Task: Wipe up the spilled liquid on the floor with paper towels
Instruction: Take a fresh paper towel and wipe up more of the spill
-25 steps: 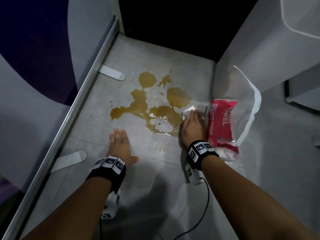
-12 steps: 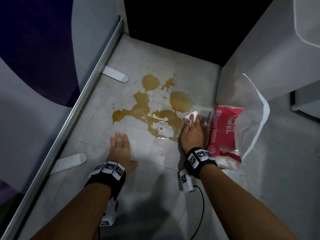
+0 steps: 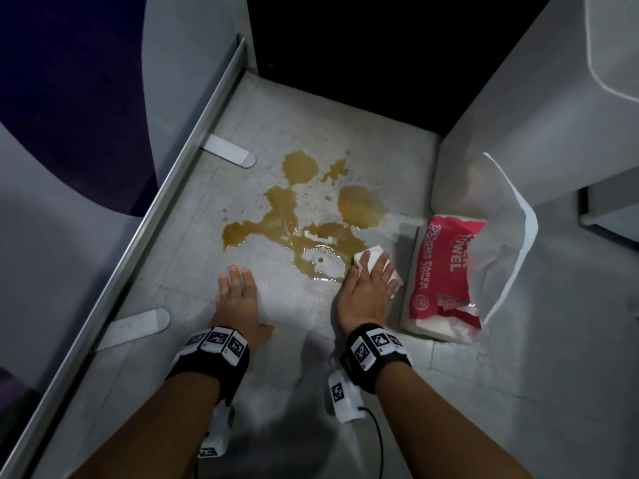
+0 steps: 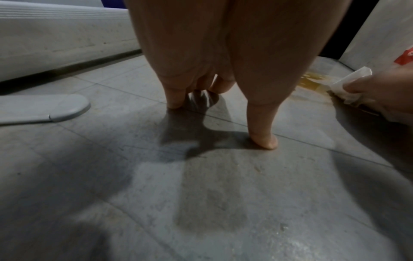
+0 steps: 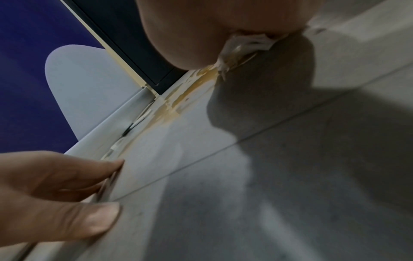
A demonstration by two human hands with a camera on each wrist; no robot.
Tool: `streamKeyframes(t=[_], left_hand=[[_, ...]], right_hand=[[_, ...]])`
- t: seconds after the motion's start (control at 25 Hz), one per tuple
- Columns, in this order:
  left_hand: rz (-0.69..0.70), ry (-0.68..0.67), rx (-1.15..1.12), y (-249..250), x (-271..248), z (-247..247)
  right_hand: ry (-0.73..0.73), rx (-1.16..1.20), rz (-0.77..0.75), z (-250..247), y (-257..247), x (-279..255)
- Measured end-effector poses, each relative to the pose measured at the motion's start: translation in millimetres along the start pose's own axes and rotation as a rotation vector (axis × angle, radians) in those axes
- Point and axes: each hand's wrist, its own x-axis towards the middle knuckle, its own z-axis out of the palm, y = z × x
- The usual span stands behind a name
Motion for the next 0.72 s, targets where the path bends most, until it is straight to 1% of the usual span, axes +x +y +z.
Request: streamKeyframes(t=[0.16, 0.28, 0.4, 0.48, 0.56, 0.72], left_hand=[[-0.003, -0.012, 0.000, -0.4, -2.6, -1.5], [-0.001, -0.017, 0.012, 0.6, -1.2, -1.3], [-0.006, -0.022, 0.009, 1.1, -2.4, -0.6], [-0.003, -0.017, 0.016, 0.4, -2.6, -0.4], [0.000, -0.014, 0.036, 0.6, -2.7, -0.6], [-0.012, -0.025, 0.056, 3.3, -3.5, -2.7]], right_hand=[[0.001, 0.049, 0.070, 13.3, -16.9, -10.7], [-0.004, 0.120, 0.154, 16.5, -33.3, -14.4], [0.006, 0.210, 0.273, 12.8, -50.8, -7.2], [0.005, 0.249, 0.326, 11.0, -61.7, 1.7], [0.007, 0.258, 0.329, 11.1, -70.6, 11.7], [0.025, 0.207, 0.260, 18.2, -80.3, 24.7]])
